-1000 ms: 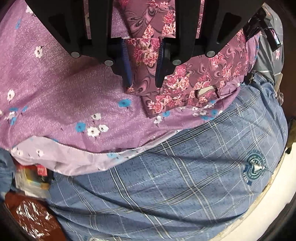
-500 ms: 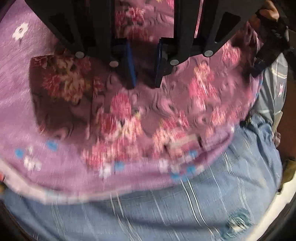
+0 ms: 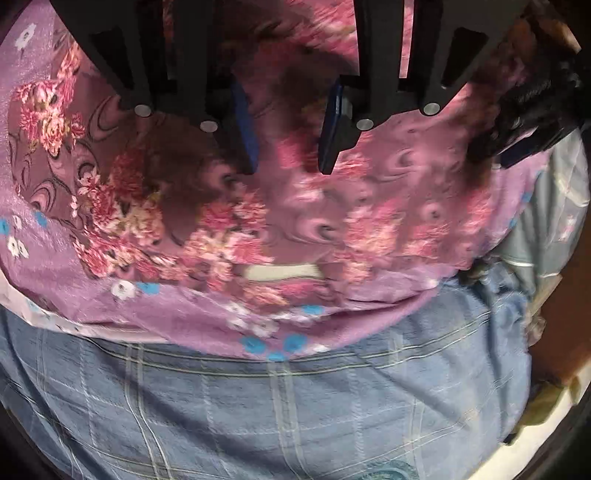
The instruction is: Fold small clothes
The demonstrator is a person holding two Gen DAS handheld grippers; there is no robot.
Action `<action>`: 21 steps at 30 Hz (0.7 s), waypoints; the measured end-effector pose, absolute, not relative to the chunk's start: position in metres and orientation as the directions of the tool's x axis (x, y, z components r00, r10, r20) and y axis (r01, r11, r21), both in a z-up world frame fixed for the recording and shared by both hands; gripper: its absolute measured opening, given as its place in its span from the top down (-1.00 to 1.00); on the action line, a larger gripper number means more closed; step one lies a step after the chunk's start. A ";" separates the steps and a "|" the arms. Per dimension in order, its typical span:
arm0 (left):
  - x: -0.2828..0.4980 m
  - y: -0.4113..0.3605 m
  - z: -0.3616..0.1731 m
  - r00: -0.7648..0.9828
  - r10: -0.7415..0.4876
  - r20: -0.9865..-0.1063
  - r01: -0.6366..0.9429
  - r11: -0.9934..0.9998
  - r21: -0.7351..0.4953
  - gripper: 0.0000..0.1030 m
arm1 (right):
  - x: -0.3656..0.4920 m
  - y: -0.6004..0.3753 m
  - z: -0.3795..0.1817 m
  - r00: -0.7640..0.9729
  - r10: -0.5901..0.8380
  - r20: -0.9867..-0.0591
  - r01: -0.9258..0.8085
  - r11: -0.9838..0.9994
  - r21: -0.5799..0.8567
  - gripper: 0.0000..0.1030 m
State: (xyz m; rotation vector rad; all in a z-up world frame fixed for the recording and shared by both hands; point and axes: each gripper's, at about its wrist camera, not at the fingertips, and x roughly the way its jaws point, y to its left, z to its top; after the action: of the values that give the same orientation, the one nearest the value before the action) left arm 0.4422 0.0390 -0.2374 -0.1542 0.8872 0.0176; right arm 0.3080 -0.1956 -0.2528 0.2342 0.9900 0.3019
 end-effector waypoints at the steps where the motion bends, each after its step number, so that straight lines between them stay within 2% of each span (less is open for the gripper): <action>1: 0.440 0.040 -0.233 0.650 -0.019 -0.759 -0.096 0.990 -0.107 -0.47 | 0.302 -0.196 -0.246 0.530 0.398 -0.749 -0.166 0.915 0.368 0.33; 3: 0.444 0.036 -0.244 0.614 0.059 -0.787 -0.106 0.994 -0.009 -0.50 | 0.296 -0.191 -0.243 0.520 0.425 -0.741 -0.191 0.903 0.384 0.31; 5: 0.448 0.030 -0.263 0.554 0.106 -0.826 -0.093 0.994 0.064 -0.56 | 0.295 -0.177 -0.255 0.460 0.423 -0.780 -0.218 0.906 0.362 0.32; 6: 0.446 0.033 -0.262 0.575 0.099 -0.812 -0.109 0.993 0.043 -0.57 | 0.294 -0.169 -0.264 0.431 0.398 -0.810 -0.230 0.916 0.328 0.31; 9: 0.444 0.041 -0.251 0.564 0.031 -0.825 -0.115 0.993 -0.041 -0.50 | 0.285 -0.161 -0.257 0.462 0.352 -0.814 -0.277 0.929 0.244 0.33; 12: 0.440 0.055 -0.244 0.577 0.070 -0.814 -0.164 0.986 -0.032 -0.49 | 0.279 -0.176 -0.245 0.453 0.420 -0.787 -0.273 0.905 0.326 0.32; 16: 0.424 0.073 -0.227 0.613 0.077 -0.786 -0.177 0.983 -0.042 -0.49 | 0.268 -0.203 -0.228 0.499 0.416 -0.760 -0.244 0.909 0.337 0.32; 21: 0.363 0.099 -0.213 0.649 0.109 -0.753 -0.171 0.985 -0.004 -0.49 | 0.226 -0.240 -0.204 0.539 0.432 -0.723 -0.200 0.900 0.388 0.28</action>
State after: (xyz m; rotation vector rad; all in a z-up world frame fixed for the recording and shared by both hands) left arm 0.3625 0.0992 -0.2129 -0.0773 0.8496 0.1591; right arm 0.2263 -0.2398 -0.2036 0.2730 0.9297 0.3812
